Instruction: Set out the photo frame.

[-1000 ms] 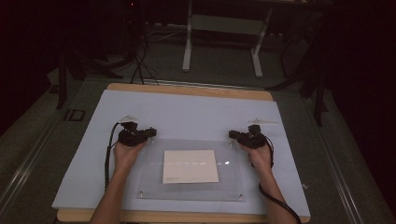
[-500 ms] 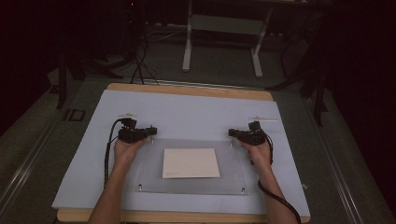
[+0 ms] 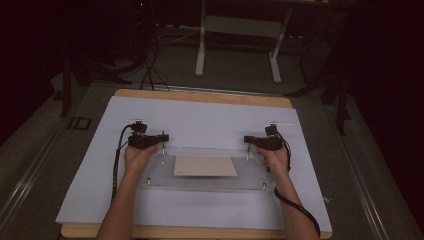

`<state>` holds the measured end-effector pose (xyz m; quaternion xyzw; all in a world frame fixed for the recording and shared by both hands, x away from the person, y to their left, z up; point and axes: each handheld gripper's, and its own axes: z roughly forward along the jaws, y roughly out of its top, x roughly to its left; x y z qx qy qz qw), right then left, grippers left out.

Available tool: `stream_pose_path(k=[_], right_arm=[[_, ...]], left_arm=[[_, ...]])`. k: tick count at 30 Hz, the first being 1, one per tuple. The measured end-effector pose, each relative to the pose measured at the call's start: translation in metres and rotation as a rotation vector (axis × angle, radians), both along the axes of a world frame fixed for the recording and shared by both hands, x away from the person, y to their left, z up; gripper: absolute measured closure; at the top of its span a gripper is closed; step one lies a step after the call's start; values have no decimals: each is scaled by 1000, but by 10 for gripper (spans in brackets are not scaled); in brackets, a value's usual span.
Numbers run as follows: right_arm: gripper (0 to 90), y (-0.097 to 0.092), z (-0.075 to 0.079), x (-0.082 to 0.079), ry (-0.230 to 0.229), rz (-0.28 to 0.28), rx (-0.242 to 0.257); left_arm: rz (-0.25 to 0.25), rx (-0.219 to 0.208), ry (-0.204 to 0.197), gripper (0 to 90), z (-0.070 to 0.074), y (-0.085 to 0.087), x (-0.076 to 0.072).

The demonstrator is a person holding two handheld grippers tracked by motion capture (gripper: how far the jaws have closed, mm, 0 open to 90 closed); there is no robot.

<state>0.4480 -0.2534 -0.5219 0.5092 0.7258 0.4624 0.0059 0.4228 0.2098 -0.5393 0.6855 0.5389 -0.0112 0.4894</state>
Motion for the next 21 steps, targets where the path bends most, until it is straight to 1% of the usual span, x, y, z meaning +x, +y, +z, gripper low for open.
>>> stream_pose_path(k=[2,6,7,9,10,11,12,13,14,18,19,21], right_arm=[[848,1,0,3,11,-9,-5],[844,5,2,7,23,-21,-43],[821,6,3,7,20,-21,-62],[715,6,7,5,-3,-43,-117],[715,6,7,5,-3,-43,-117],[695,5,10,3,-12,-46,-118],[666,2,16,-2,-41,-50,-124],[648,-1,24,-7,-70,-38,-133],[646,-2,29,-11,-86,-25,-133],[646,-4,51,-29,-159,53,-138],[646,-5,57,-34,-172,68,-131],[666,-6,69,-42,-196,97,-90]], left_arm=[[11,0,17,836,0,-1,2],[41,-31,46,839,-3,-1,6],[46,-37,55,839,-3,-1,7],[48,-28,63,840,-2,-2,8],[48,-28,63,840,-2,-2,8],[56,-26,73,840,-2,-2,9],[64,-17,77,840,-1,-4,9],[68,-14,79,841,-1,-4,9],[74,-18,85,842,-1,-4,10],[85,-20,87,842,-2,-5,10],[86,-20,88,842,-2,-5,10],[85,-18,87,841,-2,-5,10]])
